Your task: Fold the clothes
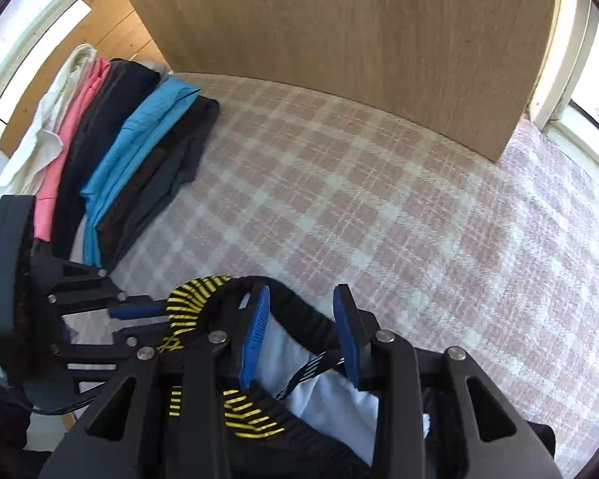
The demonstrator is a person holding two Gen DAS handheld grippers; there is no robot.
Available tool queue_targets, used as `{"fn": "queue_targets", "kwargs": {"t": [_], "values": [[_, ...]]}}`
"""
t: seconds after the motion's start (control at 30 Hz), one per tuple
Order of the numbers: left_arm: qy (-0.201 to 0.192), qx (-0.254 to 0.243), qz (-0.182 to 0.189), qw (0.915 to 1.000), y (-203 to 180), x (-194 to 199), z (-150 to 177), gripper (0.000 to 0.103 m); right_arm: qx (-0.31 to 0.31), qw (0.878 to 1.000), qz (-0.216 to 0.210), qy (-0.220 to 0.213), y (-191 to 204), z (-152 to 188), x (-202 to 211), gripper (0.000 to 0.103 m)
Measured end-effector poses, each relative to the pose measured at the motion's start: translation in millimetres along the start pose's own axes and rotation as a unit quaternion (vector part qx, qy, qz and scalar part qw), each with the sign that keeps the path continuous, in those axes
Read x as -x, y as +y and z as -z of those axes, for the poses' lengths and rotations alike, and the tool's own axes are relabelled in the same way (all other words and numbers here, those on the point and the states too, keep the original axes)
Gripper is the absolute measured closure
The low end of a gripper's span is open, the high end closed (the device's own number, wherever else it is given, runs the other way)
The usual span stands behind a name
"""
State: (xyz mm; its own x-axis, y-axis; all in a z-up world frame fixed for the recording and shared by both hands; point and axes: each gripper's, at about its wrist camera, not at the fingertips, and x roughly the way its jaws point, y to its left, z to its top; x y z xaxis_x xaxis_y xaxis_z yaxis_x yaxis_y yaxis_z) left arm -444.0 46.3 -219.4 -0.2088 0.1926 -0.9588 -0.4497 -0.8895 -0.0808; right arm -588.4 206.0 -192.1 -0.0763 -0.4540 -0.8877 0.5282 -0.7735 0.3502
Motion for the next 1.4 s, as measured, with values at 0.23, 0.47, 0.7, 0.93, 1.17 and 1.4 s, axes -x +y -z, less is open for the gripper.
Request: {"fn": "queue_targets", "kwargs": {"t": [0.23,0.47,0.7,0.93,1.17,1.4], "values": [[-0.005,0.000,-0.007,1.0000,1.5,8.4,11.7,0.090,0.030,0.998,-0.014,0.057,40.8,15.7,-41.8,0.070],[-0.016,0.006,-0.017,0.9997,6.6,25.2,22.7,0.090,0.059,0.997,-0.026,0.049,63.8,10.7,-56.5,0.079],[-0.024,0.005,-0.020,0.9995,8.8,33.5,19.9,0.090,-0.020,0.994,-0.106,0.029,45.9,-12.3,-34.2,0.096],[-0.027,-0.009,-0.014,0.9995,1.0,31.9,13.3,0.084,0.027,0.999,-0.027,0.015,57.5,-31.2,6.9,0.074],[-0.027,-0.077,-0.037,0.9960,-26.7,35.2,10.1,0.053,-0.013,0.999,0.030,-0.007,-7.6,39.0,61.8,0.060],[0.006,-0.051,-0.023,0.9984,-21.7,12.7,-19.3,0.090,-0.121,0.987,0.097,-0.039,-112.5,117.7,115.6,0.047]]}}
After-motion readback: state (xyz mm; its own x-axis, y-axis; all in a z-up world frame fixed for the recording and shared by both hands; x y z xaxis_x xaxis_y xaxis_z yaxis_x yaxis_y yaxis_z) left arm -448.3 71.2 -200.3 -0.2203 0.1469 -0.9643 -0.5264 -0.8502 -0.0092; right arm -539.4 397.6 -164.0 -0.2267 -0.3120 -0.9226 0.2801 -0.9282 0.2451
